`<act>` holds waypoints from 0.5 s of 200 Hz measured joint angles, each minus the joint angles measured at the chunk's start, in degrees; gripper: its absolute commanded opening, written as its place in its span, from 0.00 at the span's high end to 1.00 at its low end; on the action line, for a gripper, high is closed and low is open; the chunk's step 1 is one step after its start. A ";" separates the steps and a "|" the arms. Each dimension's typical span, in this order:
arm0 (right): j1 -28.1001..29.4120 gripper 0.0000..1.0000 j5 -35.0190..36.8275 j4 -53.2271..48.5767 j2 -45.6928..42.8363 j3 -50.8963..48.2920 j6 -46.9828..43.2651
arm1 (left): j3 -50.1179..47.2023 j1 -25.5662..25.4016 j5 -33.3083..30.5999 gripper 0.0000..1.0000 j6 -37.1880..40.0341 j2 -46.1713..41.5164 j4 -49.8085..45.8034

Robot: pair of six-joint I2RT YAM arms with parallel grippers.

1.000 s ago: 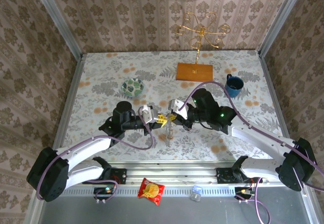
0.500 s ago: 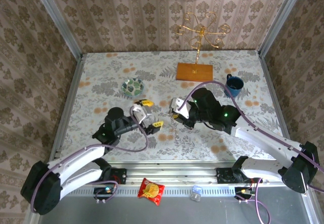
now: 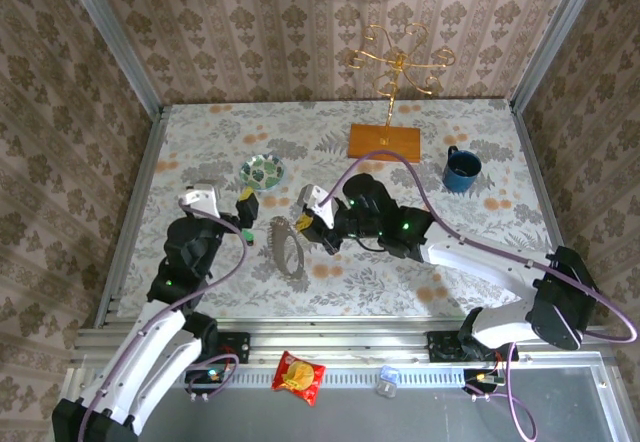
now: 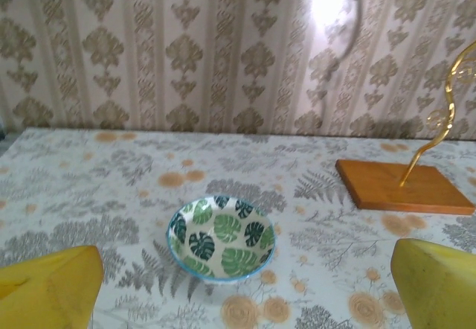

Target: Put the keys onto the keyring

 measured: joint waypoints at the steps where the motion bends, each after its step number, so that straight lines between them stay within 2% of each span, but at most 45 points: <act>1: 0.00 1.00 0.07 0.07 0.04 -0.22 0.00 | 0.00 0.00 -0.04 0.00 -0.09 0.00 -0.22; 47: -3.89 1.00 4.02 -4.46 6.03 -7.82 -7.93 | 0.02 0.20 -0.17 0.00 -2.49 1.86 -2.75; 70: -6.25 1.00 8.44 -10.45 7.21 -9.25 -12.74 | 0.02 0.37 -0.15 0.00 -2.82 3.02 -3.28; 100: -6.60 1.00 14.75 -15.26 7.39 -9.03 -18.78 | 0.02 0.37 -0.15 0.00 -3.02 3.93 -3.32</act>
